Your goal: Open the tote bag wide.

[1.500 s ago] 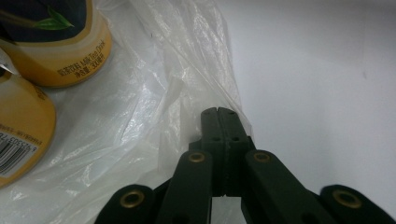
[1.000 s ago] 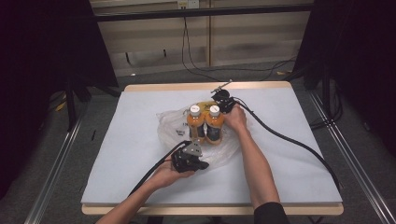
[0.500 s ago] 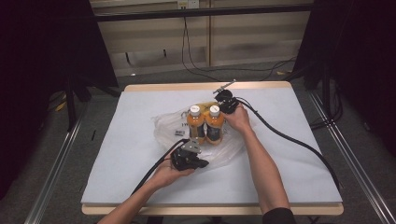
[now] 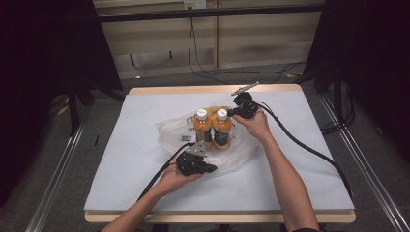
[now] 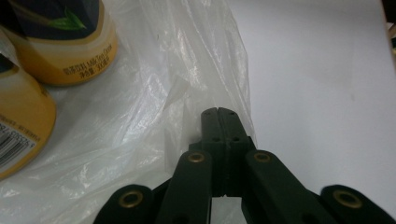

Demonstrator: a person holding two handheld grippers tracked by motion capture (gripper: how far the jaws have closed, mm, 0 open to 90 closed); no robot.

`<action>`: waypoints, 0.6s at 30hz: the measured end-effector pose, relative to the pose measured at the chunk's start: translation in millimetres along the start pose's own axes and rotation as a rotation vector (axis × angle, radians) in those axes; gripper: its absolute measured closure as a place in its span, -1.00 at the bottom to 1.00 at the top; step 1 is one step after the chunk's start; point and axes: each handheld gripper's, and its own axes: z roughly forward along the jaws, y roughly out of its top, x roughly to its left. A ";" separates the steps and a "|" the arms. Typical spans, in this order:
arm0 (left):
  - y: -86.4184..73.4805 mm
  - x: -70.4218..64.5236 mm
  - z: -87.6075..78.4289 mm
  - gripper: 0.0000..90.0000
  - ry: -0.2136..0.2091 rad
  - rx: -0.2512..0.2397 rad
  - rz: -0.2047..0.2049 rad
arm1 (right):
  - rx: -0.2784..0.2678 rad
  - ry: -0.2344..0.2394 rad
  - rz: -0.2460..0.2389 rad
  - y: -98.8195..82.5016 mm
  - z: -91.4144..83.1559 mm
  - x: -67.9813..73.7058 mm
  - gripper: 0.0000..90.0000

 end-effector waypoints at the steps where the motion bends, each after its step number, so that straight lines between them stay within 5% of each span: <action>1: 1.0 -0.4 -2.5 1.00 -0.008 -0.009 0.008 | -0.010 -0.001 0.004 -1.0 -3.3 -0.2 1.00; 11: 5.0 0.9 -17.2 1.00 0.006 -0.103 0.008 | -0.105 0.001 -0.028 -8.7 -34.6 2.9 1.00; 18: 3.7 11.5 -32.3 0.94 0.057 -0.171 -0.060 | -0.142 -0.022 -0.049 -21.5 -53.2 6.0 1.00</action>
